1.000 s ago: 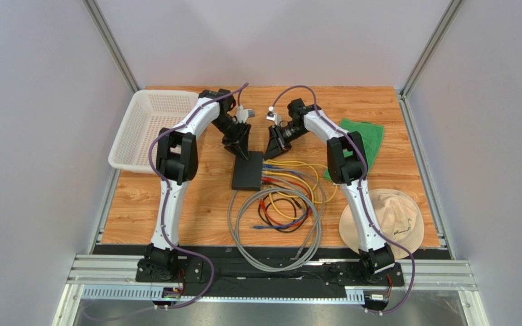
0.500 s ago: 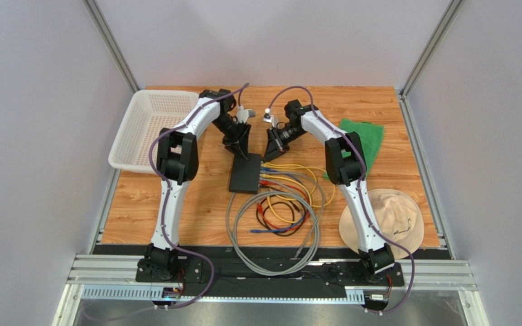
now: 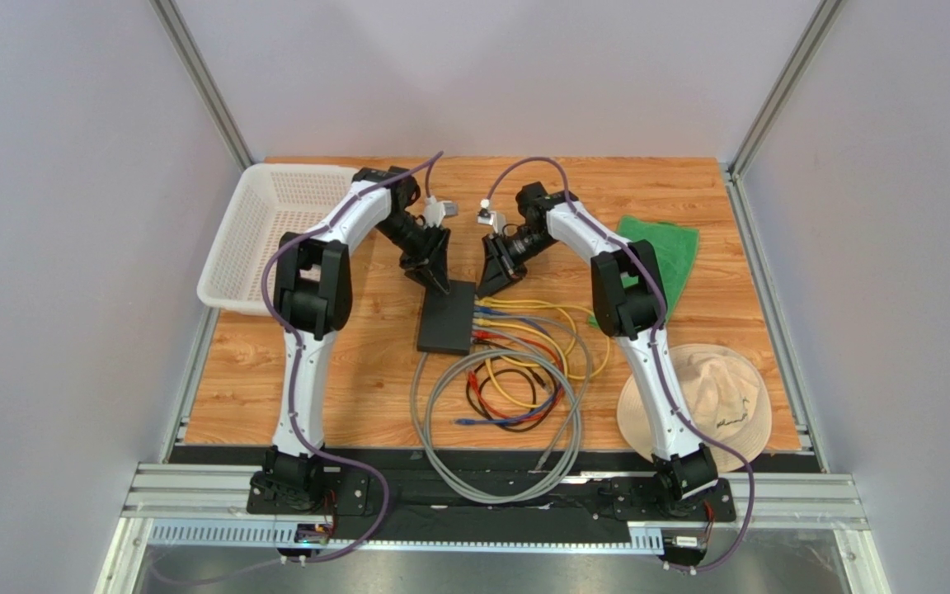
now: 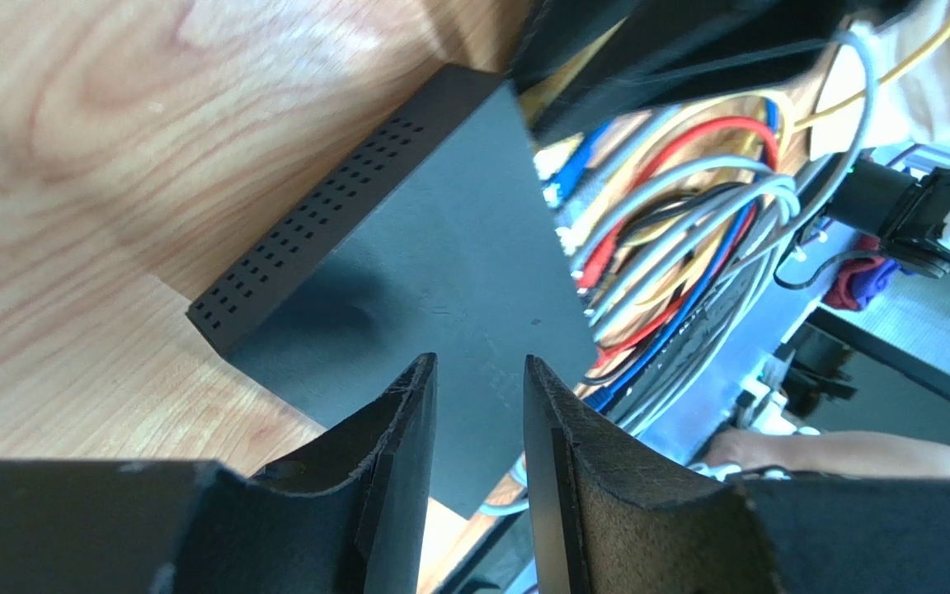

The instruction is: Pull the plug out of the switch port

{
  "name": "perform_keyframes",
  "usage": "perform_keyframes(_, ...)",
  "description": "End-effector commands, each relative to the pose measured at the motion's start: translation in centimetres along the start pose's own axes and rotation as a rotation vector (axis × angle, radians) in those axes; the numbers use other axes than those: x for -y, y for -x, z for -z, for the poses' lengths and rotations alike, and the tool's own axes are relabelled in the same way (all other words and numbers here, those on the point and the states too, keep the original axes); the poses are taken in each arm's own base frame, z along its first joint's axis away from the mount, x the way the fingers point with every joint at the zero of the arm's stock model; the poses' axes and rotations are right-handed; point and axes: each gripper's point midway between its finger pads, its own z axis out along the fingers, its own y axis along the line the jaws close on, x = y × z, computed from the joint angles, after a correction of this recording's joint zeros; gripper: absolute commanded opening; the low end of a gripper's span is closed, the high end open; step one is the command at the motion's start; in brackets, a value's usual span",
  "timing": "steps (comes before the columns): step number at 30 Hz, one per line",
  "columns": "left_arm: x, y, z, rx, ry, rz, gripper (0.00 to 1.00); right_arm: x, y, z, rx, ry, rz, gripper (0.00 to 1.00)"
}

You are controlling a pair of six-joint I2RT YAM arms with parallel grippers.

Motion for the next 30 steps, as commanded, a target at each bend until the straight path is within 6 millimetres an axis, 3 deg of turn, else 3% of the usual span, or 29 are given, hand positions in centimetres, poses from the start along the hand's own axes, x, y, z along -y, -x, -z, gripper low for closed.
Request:
perform_keyframes(1, -1.1, -0.5, -0.1, -0.014, 0.059, 0.018, 0.4, 3.0, -2.8, -1.3, -0.086, -0.084, -0.048, 0.36)
perform_keyframes(6, -2.8, -2.0, -1.3, -0.078, 0.09, 0.062, 0.4, 3.3, -3.3, -1.6, -0.105, -0.053, -0.1, 0.39)
perform_keyframes(16, -3.7, -2.1, -2.4, -0.101, 0.098, 0.075, 0.39, 3.7, -3.9, -2.5, -0.122, -0.03, -0.141, 0.34)
perform_keyframes(25, -2.7, -0.9, -2.1, -0.069, 0.083, 0.02, 0.39, 3.1, -3.9, -3.0, -0.135, 0.01, -0.133, 0.47)
perform_keyframes(28, -2.6, -0.4, -1.9, -0.056, 0.087, 0.01, 0.39, 2.9, -3.8, -3.2, -0.139, 0.007, -0.119, 0.41)
perform_keyframes(30, -2.6, -0.3, -1.9, -0.051, 0.091, 0.006, 0.39, 3.0, -3.9, -3.2, -0.146, -0.001, -0.117, 0.3)
